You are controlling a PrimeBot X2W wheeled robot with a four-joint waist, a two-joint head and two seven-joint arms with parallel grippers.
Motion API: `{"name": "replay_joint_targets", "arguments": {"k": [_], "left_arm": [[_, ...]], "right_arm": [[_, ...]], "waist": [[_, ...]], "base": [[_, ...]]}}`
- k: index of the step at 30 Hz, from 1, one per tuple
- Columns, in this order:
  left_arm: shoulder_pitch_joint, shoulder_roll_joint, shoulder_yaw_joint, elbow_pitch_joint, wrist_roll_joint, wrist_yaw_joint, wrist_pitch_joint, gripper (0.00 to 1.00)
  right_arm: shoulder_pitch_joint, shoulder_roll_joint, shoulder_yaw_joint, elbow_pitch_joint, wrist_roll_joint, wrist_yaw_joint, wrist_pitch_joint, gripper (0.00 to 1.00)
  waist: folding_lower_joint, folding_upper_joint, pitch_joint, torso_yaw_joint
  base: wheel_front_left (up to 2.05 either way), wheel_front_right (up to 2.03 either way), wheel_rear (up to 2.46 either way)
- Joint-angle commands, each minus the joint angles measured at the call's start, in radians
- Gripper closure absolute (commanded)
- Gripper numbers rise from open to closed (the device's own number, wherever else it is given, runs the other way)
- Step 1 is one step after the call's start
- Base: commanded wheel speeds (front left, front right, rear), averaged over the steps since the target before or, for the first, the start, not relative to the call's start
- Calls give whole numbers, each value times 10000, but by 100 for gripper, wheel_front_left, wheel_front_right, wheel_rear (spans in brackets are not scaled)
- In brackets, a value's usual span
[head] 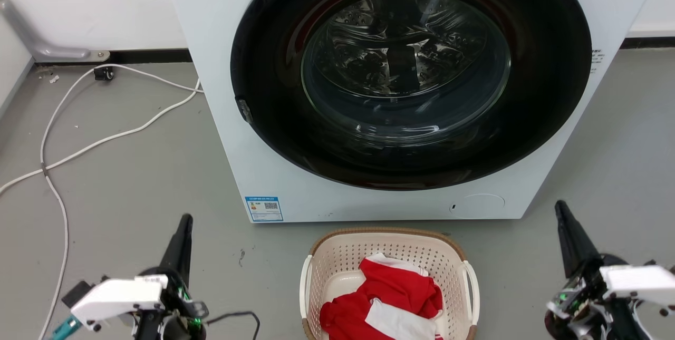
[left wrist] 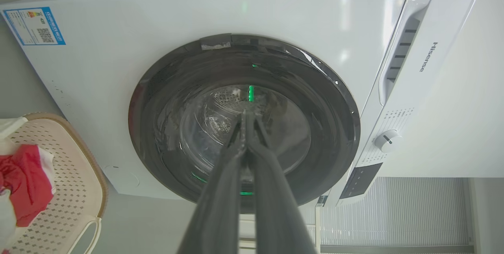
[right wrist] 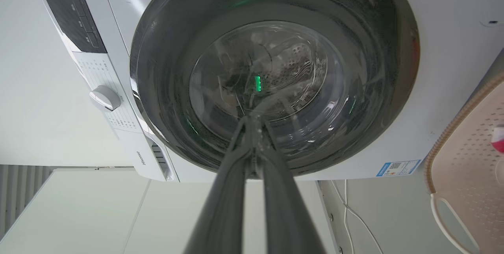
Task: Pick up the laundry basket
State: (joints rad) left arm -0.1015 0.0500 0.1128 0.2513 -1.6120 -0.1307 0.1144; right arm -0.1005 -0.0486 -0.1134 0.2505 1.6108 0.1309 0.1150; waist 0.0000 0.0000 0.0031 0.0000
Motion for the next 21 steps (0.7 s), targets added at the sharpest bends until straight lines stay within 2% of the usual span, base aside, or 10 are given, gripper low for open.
{"name": "replay_joint_targets", "arguments": {"k": [1,10,14,21], "left_arm": [[11,-2,-4,14,0,2,-3,0],[274,-24,-122,-84,453,3,-371,0],[281,-22,-90,-296,1193,71,-567,0],[345,-18,-313,-893,2757,496,-886,0]], "right_arm": [[13,2,2,21,-1,0,-1,0],[331,12,41,-18,-542,-2,-370,0],[404,9,29,-283,-1367,-2,-566,0],[550,6,126,-863,-2996,-2,-887,0]], "waist": [[0,0,0,0],[0,0,10,1],[0,0,18,-6],[0,0,37,-21]], "base": [[0,0,0],[0,0,0],[0,0,0],[0,0,0]]}}
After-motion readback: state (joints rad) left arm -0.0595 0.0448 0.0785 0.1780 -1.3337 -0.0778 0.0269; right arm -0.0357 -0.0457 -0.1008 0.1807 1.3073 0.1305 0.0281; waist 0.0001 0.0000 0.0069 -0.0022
